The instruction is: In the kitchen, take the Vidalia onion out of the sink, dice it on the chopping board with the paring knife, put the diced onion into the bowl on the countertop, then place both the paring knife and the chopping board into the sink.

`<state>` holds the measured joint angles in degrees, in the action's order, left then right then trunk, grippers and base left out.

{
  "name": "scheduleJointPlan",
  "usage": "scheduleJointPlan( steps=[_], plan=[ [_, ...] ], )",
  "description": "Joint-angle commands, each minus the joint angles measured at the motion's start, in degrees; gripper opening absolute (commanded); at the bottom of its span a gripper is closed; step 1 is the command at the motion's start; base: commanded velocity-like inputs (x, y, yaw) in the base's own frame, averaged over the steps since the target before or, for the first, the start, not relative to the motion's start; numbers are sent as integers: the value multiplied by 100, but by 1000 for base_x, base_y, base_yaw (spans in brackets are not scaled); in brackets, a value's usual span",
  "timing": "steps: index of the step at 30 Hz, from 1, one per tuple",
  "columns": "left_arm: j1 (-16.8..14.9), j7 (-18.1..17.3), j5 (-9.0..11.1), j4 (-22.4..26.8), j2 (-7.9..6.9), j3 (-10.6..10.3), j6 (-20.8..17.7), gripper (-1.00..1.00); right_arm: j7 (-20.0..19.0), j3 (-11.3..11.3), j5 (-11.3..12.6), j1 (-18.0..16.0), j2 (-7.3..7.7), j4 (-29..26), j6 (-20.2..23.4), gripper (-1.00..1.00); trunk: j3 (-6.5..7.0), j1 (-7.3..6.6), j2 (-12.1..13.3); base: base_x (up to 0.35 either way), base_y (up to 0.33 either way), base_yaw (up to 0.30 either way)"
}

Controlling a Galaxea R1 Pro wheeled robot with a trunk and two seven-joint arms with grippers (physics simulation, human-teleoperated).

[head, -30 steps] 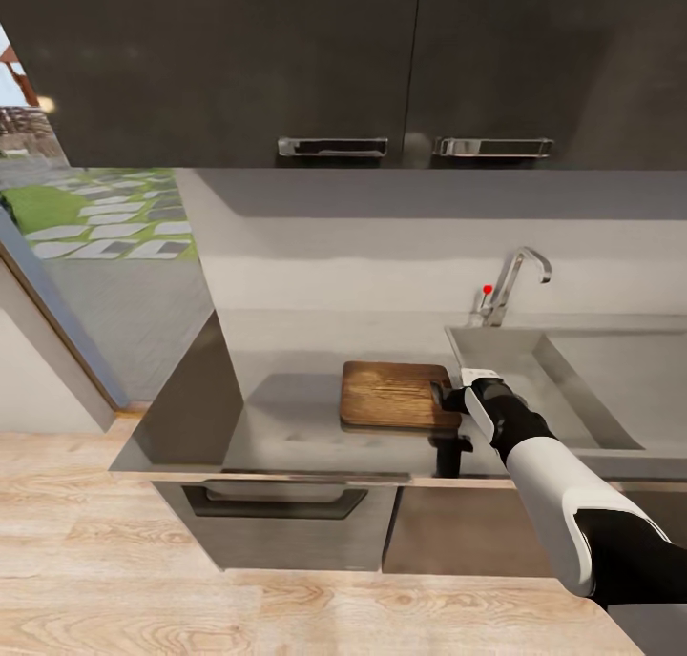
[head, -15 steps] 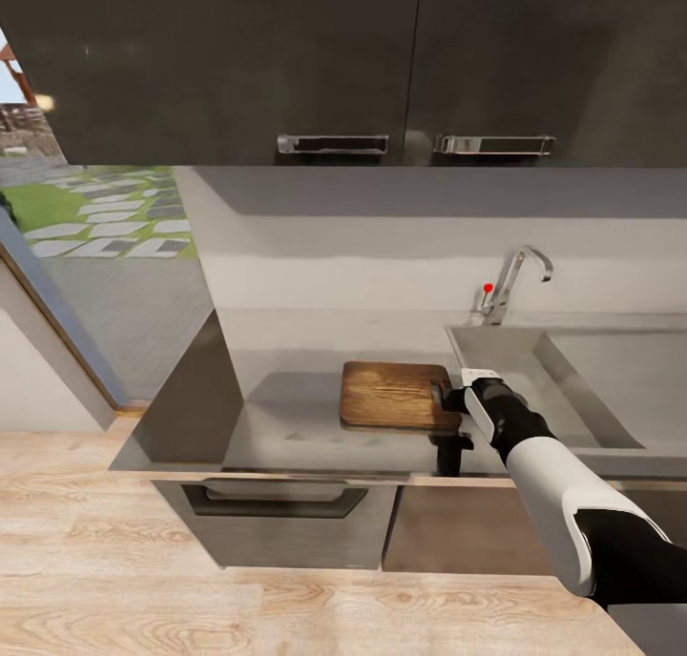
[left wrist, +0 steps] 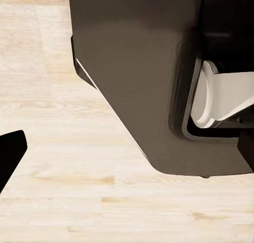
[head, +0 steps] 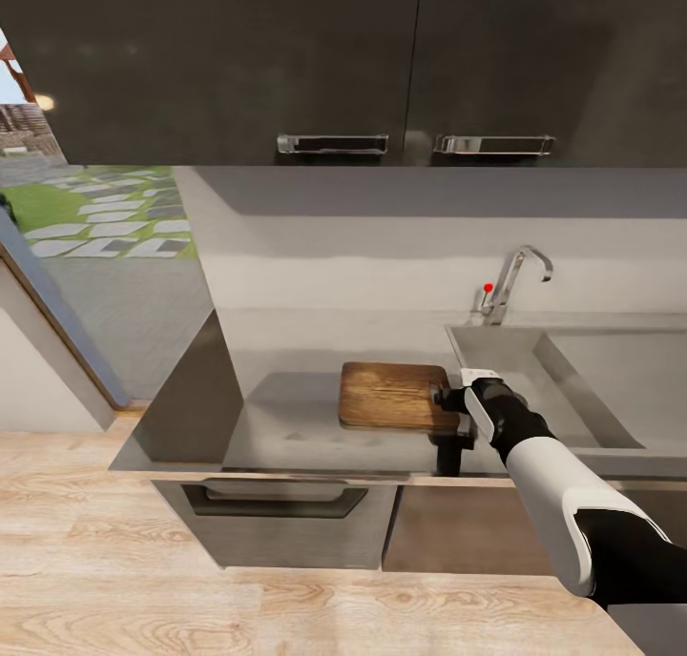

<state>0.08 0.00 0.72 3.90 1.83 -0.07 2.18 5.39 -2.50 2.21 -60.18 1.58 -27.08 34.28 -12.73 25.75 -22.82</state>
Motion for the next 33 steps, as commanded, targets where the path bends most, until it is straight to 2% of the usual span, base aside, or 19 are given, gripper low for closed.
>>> scheduleJointPlan(
  steps=[1,10,33],
  plan=[
    [1,0,7,6,1,-1,11,100,23,-9,25,-3,-1,-8,26,100,-10,3,-10,0,0,0],
    [1,0,7,6,0,-1,11,100,23,-12,25,-3,-2,-8,26,100,10,3,-10,0,0,0],
    [1,-1,7,6,-2,-1,11,100,23,-13,25,-3,-2,-8,24,100,216,3,-10,0,0,0]
  ],
)
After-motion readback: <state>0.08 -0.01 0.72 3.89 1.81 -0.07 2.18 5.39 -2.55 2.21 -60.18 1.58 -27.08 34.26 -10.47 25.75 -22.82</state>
